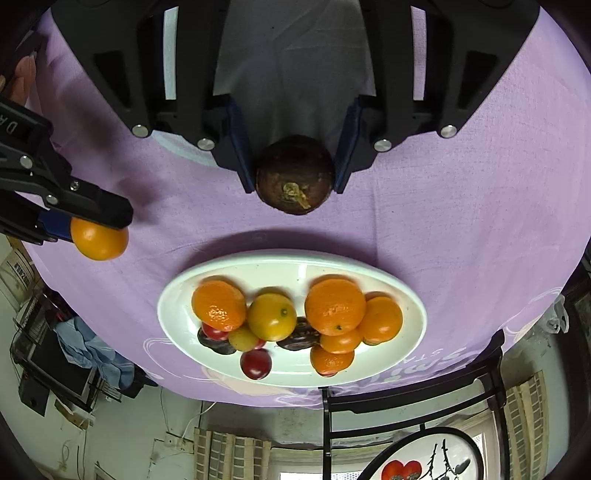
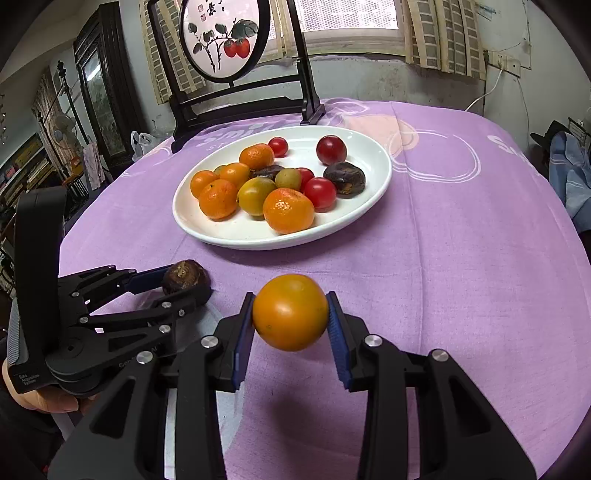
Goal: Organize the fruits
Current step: 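Grasp the last orange with the right gripper while the left gripper grasps the dark brown fruit, then carry the orange and dark brown fruit into the white plate, open both grippers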
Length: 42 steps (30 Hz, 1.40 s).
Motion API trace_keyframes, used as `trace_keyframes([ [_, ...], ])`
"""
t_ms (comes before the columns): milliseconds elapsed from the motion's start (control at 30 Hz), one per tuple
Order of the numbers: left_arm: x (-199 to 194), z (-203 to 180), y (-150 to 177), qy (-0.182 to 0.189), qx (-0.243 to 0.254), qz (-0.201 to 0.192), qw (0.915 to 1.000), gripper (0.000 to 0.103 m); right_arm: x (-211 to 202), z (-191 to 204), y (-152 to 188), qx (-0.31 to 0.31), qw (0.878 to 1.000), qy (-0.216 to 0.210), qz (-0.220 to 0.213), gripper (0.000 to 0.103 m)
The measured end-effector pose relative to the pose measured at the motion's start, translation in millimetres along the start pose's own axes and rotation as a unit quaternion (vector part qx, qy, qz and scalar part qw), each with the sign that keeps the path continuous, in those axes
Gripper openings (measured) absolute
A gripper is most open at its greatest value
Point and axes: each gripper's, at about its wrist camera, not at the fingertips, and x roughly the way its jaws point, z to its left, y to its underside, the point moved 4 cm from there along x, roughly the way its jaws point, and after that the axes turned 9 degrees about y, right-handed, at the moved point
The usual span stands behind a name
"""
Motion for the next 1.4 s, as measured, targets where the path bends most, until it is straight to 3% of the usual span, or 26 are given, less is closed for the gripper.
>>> trace_keyframes([
  [500, -34, -5, -11, 0.022, 0.004, -0.024, 0.9995, 0.043, -11, 3, -4, 0.001, 1.0, -0.012, -0.023, 0.037],
  [733, -49, 0, -31, 0.025, 0.003, -0.035, 0.9991, 0.043, -29, 12, -25, 0.007, 0.998, -0.029, -0.055, 0.038],
  [967, -54, 3, -64, 0.033, 0.006, -0.054, 0.998, 0.043, -21, 9, -56, 0.013, 0.997, -0.037, -0.06, 0.038],
  [1200, -35, 10, -95, 0.007, 0.008, -0.062, 0.998, 0.043, 6, 2, -82, 0.028, 0.998, -0.036, -0.054, 0.038],
  [1400, -3, 19, -109, -0.023, -0.007, -0.045, 0.9987, 0.043, 41, -3, -94, 0.041, 0.998, -0.026, -0.038, 0.038],
])
